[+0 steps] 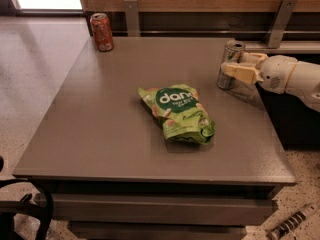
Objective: Move redbull can near coke can
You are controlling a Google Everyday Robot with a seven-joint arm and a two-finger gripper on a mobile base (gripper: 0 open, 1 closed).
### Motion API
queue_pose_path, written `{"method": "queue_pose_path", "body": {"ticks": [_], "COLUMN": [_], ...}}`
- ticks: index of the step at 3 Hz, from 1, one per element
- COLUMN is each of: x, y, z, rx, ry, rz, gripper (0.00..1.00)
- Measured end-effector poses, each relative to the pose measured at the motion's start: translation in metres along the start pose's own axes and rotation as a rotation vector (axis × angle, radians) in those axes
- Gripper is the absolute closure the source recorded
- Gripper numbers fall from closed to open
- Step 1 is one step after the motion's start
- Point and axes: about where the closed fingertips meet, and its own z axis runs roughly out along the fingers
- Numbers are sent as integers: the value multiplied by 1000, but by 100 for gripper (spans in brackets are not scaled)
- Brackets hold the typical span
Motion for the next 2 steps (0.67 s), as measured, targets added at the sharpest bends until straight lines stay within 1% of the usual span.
{"method": "queue_pose_path", "body": {"ticks": [1,2], "x": [-1,-1], "y": [2,3], "z": [3,5], "rx": [-6,-10], "ry": [-1,-1], "rz": [0,0], "gripper": [84,100]}}
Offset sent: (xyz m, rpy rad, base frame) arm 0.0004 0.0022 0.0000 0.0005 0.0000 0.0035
